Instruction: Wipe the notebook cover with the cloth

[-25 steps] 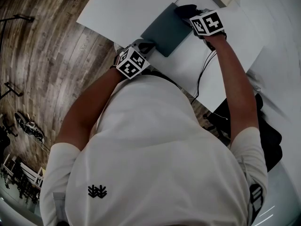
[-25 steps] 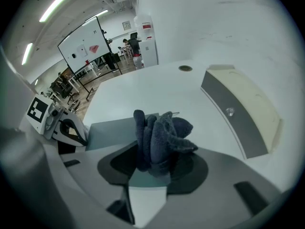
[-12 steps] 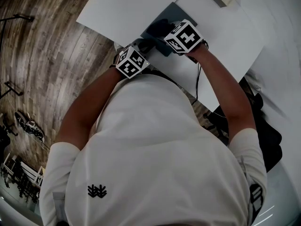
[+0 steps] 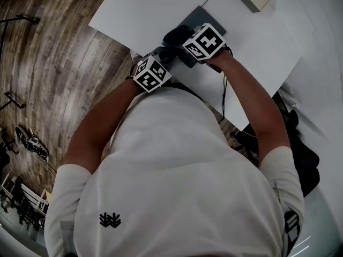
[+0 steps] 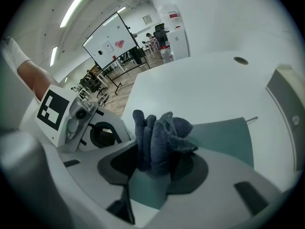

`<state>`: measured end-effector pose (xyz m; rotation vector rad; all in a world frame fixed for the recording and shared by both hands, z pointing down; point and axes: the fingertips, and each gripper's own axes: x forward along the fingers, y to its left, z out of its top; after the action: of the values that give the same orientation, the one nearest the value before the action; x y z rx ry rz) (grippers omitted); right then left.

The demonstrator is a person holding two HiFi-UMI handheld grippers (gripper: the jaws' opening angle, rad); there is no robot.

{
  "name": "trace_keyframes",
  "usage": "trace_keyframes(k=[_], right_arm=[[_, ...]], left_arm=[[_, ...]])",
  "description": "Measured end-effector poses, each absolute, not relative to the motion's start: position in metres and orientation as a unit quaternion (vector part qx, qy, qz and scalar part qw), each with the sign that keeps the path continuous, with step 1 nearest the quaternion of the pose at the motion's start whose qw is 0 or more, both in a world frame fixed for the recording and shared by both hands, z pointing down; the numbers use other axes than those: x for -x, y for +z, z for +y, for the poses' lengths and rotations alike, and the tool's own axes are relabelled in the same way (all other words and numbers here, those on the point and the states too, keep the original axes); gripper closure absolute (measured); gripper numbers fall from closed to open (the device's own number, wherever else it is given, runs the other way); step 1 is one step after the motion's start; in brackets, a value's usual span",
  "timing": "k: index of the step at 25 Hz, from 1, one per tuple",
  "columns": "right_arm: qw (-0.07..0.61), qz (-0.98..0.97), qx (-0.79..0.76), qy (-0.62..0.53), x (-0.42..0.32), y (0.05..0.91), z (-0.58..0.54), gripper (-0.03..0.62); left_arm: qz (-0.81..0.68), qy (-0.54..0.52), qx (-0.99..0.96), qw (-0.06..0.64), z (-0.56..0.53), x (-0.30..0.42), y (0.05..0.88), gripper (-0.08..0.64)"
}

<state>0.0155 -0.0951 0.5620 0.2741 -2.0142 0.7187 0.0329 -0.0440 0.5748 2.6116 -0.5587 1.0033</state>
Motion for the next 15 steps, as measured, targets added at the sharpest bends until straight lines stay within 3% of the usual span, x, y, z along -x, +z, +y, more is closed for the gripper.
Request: trace_keyframes(k=[15], right_arm=[[0.483,-0.805,-0.184,0.291,-0.075,0.564,-0.176,0.425]], left_arm=[[-0.183,0.351,-0.907,0.147,-0.042,-0.033,0.575,0.554]])
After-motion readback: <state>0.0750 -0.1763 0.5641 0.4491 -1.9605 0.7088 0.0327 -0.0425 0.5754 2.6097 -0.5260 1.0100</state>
